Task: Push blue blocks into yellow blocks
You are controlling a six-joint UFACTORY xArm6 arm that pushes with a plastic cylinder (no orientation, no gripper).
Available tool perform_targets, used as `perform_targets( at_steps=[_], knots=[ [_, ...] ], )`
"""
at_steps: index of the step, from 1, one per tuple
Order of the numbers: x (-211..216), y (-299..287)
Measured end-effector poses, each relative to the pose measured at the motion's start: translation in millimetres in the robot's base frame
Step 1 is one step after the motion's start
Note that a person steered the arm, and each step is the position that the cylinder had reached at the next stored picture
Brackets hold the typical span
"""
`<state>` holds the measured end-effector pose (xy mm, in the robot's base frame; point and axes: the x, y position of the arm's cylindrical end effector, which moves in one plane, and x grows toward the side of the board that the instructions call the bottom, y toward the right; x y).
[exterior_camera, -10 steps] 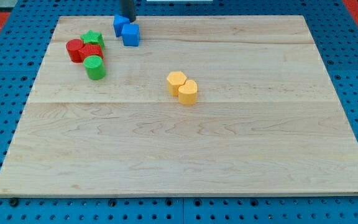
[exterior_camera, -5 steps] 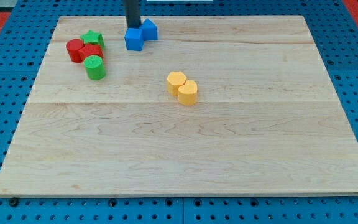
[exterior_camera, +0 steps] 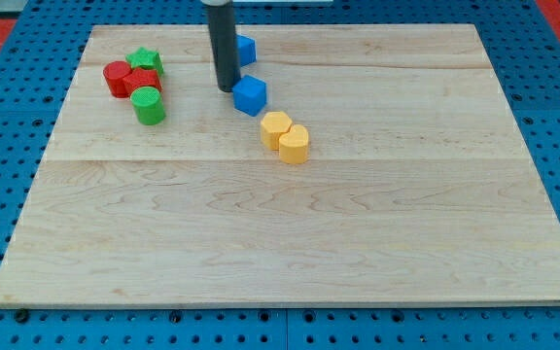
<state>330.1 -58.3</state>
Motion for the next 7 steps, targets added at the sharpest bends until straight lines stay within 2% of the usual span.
perform_targets(
  at_steps=[1,2,3,4,5,6,7],
  knots=[
    [15.4,4.8],
    [-41.3,3.9],
    [-73.1,61.0],
    [-125.9,13.4],
    [-101.5,-45.8],
    [-52.5,-4.2],
    [-98.8,-36.8]
  ],
)
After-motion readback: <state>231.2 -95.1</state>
